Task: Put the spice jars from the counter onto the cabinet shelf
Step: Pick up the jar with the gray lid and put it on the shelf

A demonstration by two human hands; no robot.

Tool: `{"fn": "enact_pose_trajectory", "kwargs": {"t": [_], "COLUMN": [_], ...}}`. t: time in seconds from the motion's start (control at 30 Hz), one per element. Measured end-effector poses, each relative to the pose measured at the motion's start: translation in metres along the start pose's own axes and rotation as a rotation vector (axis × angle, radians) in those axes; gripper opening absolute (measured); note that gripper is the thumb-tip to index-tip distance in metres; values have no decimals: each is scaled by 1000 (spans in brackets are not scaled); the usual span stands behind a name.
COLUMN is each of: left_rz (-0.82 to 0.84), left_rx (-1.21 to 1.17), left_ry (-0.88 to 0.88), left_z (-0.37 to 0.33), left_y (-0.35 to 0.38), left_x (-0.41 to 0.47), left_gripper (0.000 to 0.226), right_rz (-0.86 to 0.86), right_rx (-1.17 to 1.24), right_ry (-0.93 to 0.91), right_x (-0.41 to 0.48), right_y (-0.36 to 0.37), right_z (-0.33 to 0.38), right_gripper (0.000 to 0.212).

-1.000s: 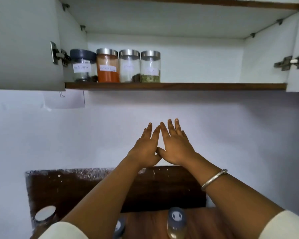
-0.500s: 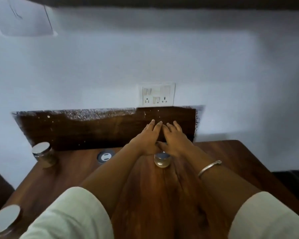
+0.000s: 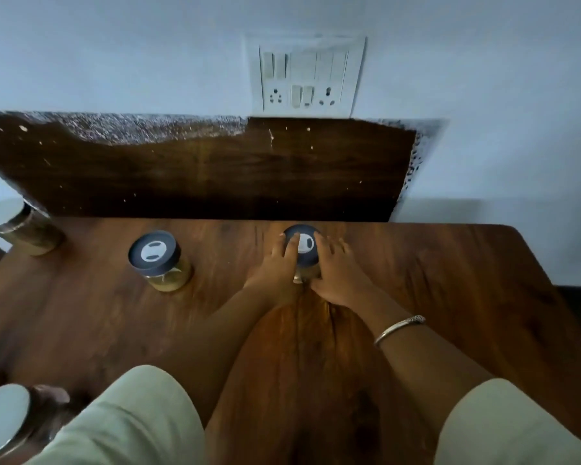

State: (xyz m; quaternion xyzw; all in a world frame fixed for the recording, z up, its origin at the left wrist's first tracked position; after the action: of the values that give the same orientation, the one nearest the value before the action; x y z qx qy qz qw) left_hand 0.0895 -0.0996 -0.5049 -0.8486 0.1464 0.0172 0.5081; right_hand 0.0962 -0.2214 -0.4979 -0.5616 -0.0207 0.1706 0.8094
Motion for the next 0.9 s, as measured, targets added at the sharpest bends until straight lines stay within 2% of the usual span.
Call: {"fn": "enact_pose_trajectory", "kwargs": {"t": [0.13, 0.23, 0.4, 0.5, 0.63, 0.9], "left_rz": [-92, -123, -256, -297, -351, -510], "left_rx": [36, 12, -102, -145, -166, -247], "left_ry": [-15, -48, -30, -9, 52, 135], "left_z": [11, 16, 14, 13, 5, -9], "left_y": [12, 16, 12, 6, -10, -54], "left_x": [12, 19, 15, 7, -7, -63], "left_gripper": [86, 79, 45, 34, 38, 60], "right_rz": [-4, 5, -80, -102, -177, -387], "right_rx": [54, 99, 167, 195, 240, 399], "right_ry": [10, 19, -1, 5, -10, -39], "right_x": [19, 30, 29, 19, 2, -47], "right_y": [17, 27, 25, 22, 10, -24], "right_z": [-10, -12, -12, -11, -1, 47], "right_gripper": [88, 80, 74, 75, 69, 63]}}
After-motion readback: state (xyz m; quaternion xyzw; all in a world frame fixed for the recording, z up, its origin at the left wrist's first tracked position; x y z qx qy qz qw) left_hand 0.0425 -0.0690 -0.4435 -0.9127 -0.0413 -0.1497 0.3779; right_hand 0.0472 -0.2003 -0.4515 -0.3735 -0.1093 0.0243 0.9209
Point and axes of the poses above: each hand's wrist, its own x-axis towards the middle knuckle, its own y-axis out of the palm, z = x × y, the point moved 5 cm from there along x, towards the middle knuckle
